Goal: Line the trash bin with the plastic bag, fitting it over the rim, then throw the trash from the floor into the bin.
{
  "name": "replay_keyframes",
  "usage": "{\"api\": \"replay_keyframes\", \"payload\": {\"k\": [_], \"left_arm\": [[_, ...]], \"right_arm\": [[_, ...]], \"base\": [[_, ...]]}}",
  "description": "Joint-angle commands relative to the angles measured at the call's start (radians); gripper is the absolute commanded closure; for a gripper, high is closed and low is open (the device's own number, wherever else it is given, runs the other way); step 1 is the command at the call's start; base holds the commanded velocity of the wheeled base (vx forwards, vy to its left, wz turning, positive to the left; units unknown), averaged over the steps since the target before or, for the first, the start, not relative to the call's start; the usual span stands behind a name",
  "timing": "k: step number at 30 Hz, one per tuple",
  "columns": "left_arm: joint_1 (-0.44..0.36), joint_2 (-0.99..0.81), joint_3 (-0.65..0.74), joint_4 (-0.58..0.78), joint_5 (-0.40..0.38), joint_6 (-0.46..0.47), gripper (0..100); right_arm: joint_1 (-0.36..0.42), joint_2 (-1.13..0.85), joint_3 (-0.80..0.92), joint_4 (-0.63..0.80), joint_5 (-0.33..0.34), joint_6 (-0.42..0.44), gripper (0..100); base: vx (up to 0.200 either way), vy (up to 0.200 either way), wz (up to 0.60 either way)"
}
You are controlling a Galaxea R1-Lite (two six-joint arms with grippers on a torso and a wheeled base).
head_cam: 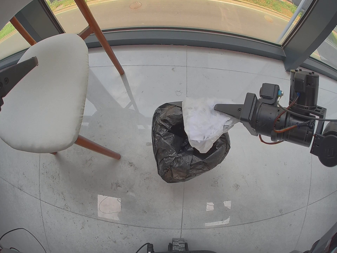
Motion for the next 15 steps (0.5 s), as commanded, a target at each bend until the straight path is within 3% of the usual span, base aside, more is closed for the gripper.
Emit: {"api": "replay_keyframes", "payload": {"k": [1,4,10,13,15], "left_arm": [[0.004,-0.003,-0.005,0.009,0.011,-0.001,0],[0.035,-0.006,-0.002,0.016,0.014,0.0,0],[0.214,-0.015,-0.011,0.018,0.014,-0.004,0],[0.338,-0.083,0.032,0.018,0.032,-0.023,0],[0.363,-0.104,0.059,0.018,0.034,-0.026,0]], "right_arm": [[-0.025,0.031,-0.039,-0.002,-0.001,-0.015,0],[-0.054,0.052,-0.079,-0.002,-0.003,-0.016,0],[-0.105,-0.017,-0.074,0.006,-0.006,-0.03,0],[-0.118,-0.15,0.009,0.016,-0.017,-0.088,0],[-0.129,-0.195,0.049,0.016,-0.027,-0.128,0]], "base": [[0.0,0.0,0.0],[0.0,0.0,0.0],[0.0,0.0,0.0],[0.0,0.0,0.0],[0.0,0.0,0.0]]}}
